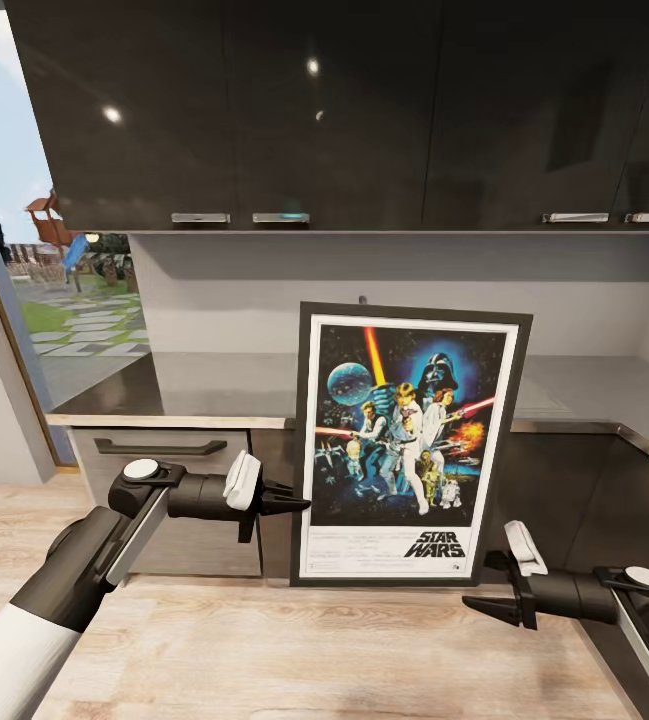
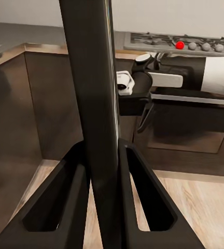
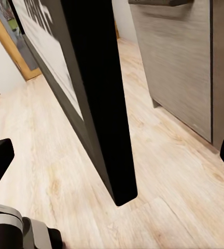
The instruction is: Pick up the poster from the kitchen countertop and hang it on one of the wall nails in the kitchen.
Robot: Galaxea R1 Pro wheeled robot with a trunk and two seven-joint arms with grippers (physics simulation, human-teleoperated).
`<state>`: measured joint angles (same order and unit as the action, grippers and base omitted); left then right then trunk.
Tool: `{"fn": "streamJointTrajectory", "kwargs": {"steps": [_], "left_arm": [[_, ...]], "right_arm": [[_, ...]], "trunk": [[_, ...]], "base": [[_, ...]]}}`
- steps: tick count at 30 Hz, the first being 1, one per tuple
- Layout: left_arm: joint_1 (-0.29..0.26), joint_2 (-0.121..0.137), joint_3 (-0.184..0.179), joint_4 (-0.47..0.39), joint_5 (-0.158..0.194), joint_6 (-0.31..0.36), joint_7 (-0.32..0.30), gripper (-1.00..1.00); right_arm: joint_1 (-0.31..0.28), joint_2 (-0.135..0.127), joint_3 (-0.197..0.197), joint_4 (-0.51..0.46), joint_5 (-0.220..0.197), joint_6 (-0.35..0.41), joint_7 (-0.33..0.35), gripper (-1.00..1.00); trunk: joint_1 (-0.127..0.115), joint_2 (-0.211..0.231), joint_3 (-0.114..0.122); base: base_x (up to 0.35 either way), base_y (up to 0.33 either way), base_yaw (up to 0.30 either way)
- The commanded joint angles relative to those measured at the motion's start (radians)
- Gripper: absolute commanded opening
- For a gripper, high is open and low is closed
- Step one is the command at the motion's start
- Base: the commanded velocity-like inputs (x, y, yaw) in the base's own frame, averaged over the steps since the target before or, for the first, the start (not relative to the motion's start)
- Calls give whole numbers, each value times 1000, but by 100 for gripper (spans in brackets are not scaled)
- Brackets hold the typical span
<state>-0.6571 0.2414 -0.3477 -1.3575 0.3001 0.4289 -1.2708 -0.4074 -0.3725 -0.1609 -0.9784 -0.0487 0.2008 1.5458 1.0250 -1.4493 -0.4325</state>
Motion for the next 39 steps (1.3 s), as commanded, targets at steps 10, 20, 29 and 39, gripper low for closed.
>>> {"fn": "streamJointTrajectory", "kwargs": {"steps": [10, 20, 29, 39], "left_arm": [[-1, 1, -2, 0, 5, 8, 2, -100], [10, -10, 3, 12, 4, 16, 6, -100], [22, -10, 2, 13, 3, 16, 6, -100], [22, -10, 2, 13, 3, 16, 6, -100]], "right_arm": [[-1, 0, 0, 1, -2, 6, 4, 100], [-12, 11, -4, -3, -13, -7, -3, 100], [-38, 10, -5, -2, -20, -6, -3, 100], [-38, 10, -5, -2, -20, -6, -3, 100]], "trunk": [[0, -1, -1], [0, -1, -1], [0, -1, -1], [0, -1, -1]], "base": [[0, 0, 0], [0, 0, 0], [0, 0, 0], [0, 0, 0]]}}
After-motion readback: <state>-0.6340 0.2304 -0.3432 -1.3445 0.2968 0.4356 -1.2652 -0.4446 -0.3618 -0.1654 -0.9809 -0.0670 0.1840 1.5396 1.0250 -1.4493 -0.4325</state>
